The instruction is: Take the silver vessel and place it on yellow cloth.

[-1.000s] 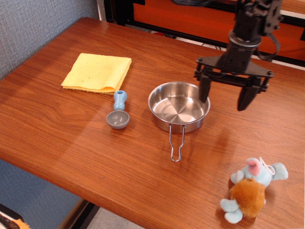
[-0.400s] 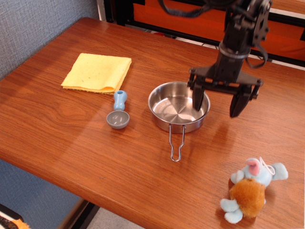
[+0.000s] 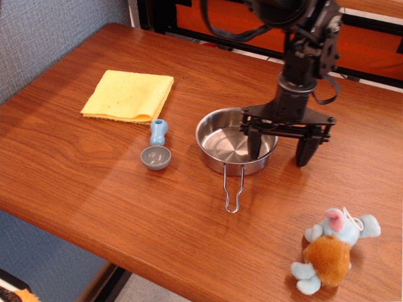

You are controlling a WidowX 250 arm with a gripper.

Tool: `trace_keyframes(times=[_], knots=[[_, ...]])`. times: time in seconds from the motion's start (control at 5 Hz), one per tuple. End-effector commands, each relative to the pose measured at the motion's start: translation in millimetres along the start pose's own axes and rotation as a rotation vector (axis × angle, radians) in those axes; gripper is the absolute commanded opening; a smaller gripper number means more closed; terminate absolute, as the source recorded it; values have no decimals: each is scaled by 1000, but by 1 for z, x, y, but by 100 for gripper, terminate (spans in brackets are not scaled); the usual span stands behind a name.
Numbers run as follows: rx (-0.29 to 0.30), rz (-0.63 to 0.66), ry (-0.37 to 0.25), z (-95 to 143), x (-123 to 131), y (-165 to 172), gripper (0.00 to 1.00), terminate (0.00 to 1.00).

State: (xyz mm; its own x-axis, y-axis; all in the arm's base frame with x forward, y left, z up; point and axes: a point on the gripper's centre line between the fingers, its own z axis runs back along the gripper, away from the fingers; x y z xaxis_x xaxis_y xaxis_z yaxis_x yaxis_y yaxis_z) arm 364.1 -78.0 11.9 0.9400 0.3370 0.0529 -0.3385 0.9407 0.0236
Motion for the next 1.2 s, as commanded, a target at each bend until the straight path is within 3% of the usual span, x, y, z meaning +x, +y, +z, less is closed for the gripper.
trace_keyframes(times=[0.0, 0.4, 1.0], knots=[[-40, 4, -51, 9, 6, -4, 0, 0], [-7, -14, -70, 29, 17, -9, 0, 0], [134, -285, -39, 63, 19, 16, 0, 0]])
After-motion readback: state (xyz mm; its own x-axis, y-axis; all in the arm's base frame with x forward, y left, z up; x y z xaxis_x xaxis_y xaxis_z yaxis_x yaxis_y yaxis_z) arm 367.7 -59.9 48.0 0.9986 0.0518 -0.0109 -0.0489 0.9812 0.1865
